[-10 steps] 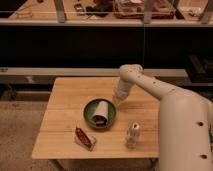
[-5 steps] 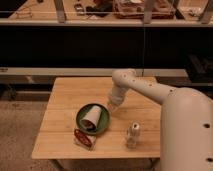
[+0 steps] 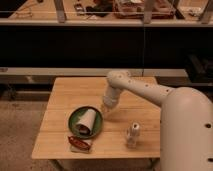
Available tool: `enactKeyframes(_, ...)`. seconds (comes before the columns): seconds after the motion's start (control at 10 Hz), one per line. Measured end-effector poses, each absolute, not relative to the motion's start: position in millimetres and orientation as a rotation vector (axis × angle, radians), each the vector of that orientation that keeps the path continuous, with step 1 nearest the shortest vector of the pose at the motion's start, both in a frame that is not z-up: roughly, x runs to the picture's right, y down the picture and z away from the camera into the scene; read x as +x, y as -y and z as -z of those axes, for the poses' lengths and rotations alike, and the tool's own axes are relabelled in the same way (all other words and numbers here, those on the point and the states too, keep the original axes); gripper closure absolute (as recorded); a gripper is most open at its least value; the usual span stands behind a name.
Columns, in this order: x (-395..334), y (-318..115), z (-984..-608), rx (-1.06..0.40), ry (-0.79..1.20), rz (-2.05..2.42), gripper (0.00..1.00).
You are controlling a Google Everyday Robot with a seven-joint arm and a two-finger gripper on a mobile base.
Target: Push the ceramic bowl across the table
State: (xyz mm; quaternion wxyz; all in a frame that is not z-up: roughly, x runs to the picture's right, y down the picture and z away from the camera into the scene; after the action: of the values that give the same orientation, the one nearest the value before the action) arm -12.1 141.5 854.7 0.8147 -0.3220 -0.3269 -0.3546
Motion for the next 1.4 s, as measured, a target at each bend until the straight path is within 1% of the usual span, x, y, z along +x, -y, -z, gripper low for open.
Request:
enactKeyframes(0.4, -44, -158, -843, -0.703, 0.77, 0.822, 1.0)
enactKeyframes(0.9, -72, -158, -836, -0.669, 0.832, 0.88, 1.0)
enactKeyframes(1.2, -88, -157, -830, -0.555, 0.856, 1.001, 1.0)
enactKeyframes(1.4, -90, -168, -836, -0.465, 0.826, 1.12, 1.0)
